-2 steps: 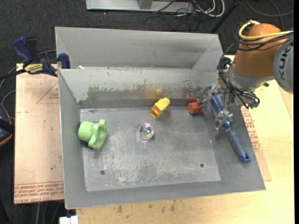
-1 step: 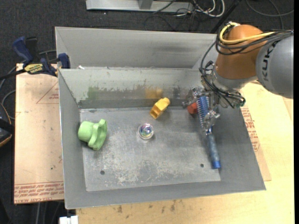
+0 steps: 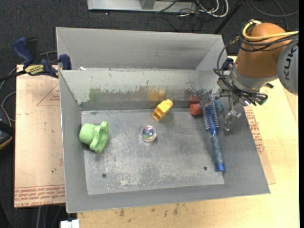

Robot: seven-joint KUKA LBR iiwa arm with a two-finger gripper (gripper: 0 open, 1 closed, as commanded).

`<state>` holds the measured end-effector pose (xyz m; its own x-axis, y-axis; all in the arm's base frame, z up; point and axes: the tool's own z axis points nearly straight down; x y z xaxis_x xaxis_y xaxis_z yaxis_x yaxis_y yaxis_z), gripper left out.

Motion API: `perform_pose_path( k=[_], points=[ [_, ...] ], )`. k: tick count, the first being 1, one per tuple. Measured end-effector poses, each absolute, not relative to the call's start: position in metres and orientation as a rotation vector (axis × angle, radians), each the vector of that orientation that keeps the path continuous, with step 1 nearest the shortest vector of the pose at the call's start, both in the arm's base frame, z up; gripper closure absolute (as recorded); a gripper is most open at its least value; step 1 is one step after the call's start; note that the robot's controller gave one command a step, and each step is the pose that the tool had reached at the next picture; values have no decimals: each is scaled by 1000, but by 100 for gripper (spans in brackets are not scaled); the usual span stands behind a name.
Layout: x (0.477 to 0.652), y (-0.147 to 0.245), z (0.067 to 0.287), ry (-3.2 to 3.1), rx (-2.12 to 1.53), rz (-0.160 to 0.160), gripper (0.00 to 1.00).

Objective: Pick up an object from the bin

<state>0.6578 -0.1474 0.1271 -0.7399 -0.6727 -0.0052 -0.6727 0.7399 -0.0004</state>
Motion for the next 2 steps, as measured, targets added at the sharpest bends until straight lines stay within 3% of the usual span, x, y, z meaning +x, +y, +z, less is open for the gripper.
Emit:
perform_pose_path(
  k=[1,2],
  points=[
    [658,-124,74,2791,-1420,26,0],
    [659,-128,76,2788,-1426,12,100]
  ],
)
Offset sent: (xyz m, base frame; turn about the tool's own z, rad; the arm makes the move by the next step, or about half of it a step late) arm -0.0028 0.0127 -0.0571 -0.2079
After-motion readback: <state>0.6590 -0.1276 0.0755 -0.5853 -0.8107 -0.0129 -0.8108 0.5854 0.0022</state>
